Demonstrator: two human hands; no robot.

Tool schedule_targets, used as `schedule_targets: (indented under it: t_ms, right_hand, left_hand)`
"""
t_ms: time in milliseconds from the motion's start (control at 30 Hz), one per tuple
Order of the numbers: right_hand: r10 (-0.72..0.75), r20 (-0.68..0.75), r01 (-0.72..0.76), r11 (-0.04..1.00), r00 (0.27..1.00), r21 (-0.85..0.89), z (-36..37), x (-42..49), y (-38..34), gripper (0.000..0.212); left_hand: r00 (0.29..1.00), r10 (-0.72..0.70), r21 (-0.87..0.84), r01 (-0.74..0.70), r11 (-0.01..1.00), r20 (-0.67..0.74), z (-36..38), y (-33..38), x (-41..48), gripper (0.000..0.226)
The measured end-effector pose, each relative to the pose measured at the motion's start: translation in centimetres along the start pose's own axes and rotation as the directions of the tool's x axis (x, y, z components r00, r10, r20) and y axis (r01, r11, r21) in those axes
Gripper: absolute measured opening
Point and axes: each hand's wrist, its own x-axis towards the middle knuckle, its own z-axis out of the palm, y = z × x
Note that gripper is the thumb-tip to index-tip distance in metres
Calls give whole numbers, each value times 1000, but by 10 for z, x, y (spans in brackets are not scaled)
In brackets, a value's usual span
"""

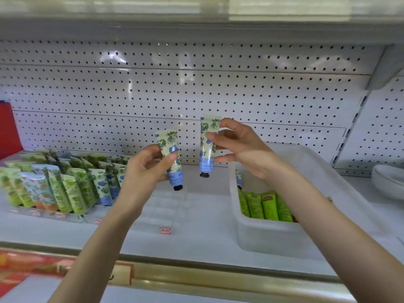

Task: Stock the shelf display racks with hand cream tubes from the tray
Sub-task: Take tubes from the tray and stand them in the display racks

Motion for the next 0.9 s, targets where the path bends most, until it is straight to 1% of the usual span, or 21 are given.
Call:
schedule_targets:
  t_ms: [67,133,200,300,367,467,533,633,800,833,900]
  right_hand:
    - [1,-34,-1,1000,999,2,14,2,2,19]
    - [16,-60,-15,1000,998,15,31,5,2,25]
    - [16,-74,-15,1000,997,14,48,8,3,23]
    - [14,-105,-16,1000,994,-14,72,12,5,16]
    - [21,-136,-24,999,990,-22,88,14,8,15]
    - [31,-178,-35,999,983,-18,111,18,13,22]
    - [34,-194,-41,999,980,-34,126,19,18,19]
    - [31,-231,-52,995,973,-85,150,22,28,14]
    - [20,-323,-77,983,946,-165,189,31,51,30]
    - [17,-340,-81,982,940,-173,197,32,56,29]
    - [12,-361,-74,985,932,-158,210,34,65,18]
  left_hand:
    - [1000,-12,8,11,1000,24,-15,1,3,23]
    - [999,-32,34,31,999,35,-34,1,5,18]
    - [999,-33,62,31,998,41,-53,-1,10,11]
    - [999,12,65,-14,998,42,-81,-1,20,11]
    - [997,36,76,-40,996,61,-98,-2,26,11]
    - [992,67,93,-77,993,104,-125,-4,32,17]
    - [988,80,112,-95,989,132,-143,-6,36,22]
    - [979,98,140,-124,982,178,-168,-11,41,23]
    - [967,110,128,-142,981,230,-199,-17,46,20]
    - [965,117,129,-150,980,233,-205,-17,46,19]
    - [962,142,129,-176,976,232,-215,-19,47,17]
